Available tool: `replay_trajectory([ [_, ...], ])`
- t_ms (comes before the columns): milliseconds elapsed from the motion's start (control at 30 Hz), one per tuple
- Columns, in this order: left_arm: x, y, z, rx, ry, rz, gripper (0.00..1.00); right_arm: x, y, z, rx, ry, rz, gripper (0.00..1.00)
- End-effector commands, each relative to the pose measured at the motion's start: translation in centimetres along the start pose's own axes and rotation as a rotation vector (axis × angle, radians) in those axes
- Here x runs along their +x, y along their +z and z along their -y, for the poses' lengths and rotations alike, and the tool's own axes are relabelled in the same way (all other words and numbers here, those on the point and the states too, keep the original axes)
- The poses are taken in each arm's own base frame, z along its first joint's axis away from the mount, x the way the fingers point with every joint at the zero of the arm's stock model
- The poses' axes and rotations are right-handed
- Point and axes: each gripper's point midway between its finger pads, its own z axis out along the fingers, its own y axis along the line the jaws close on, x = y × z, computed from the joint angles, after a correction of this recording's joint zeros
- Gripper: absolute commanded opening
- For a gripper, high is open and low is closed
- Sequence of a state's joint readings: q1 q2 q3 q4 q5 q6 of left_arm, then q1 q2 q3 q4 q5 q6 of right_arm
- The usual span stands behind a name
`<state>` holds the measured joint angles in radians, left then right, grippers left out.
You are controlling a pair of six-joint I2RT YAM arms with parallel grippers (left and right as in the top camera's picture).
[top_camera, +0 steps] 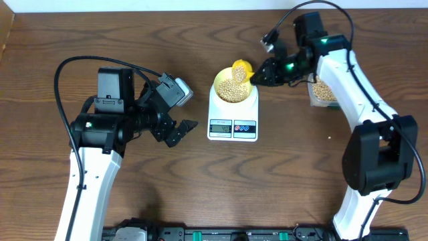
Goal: Scoop item into bowl and weigh 50g on scale
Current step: 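Lift the filled scoop and carry it left over the yellow bowl, then tilt the scoop with the right gripper to trickle soybeans into the bowl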
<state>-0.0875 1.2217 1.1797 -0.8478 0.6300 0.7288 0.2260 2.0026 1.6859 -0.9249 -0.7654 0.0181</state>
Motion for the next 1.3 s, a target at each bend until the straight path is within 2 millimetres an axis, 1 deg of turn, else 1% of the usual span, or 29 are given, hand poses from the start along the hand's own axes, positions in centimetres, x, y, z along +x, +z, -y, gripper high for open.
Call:
replay_trajectory([
  [0, -0.5, -0.3, -0.1, -0.004, -0.007, 0.015, 0.99, 0.1, 0.9, -0.6, 0.024, -0.038, -0.021, 0.01],
  [67, -0.5, -0.3, -0.1, -0.004, -0.007, 0.015, 0.99, 0.3, 0.9, -1.0, 0.022, -0.053, -0.028, 0.01],
  [167, -0.5, -0.3, -0.1, -0.004, -0.007, 0.015, 0.99, 0.2, 0.4, -1.2, 0.060, -0.065, -0.025, 0.01],
  [367, -0.5, -0.3, -0.1, -0.003, -0.007, 0.015, 0.99, -0.3, -0.9, -1.4, 0.173, -0.104, -0.025, 0.01],
  [500, -0.5, -0.3, -0.1, -0.004, -0.007, 0.015, 0.99, -0.7, -1.3, -1.9, 0.230, -0.155, -0.029, 0.01],
  [667, -0.5, -0.3, -0.1, -0.004, -0.007, 0.015, 0.99, -0.8, -1.1, -2.5, 0.272, -0.189, -0.037, 0.01],
  [967, -0.5, -0.3, -0.1, -0.004, -0.007, 0.015, 0.99, -0.6, -0.9, -2.4, 0.304, -0.244, -0.053, 0.01],
  [1100, -0.5, -0.3, -0.1, -0.004, -0.007, 0.015, 0.99, -0.6, -0.9, -2.0, 0.349, -0.256, -0.058, 0.01],
  [1267, -0.5, -0.3, -0.1, -0.004, -0.007, 0.015, 0.99, -0.5, -0.6, -2.6, 0.331, -0.266, -0.062, 0.01],
])
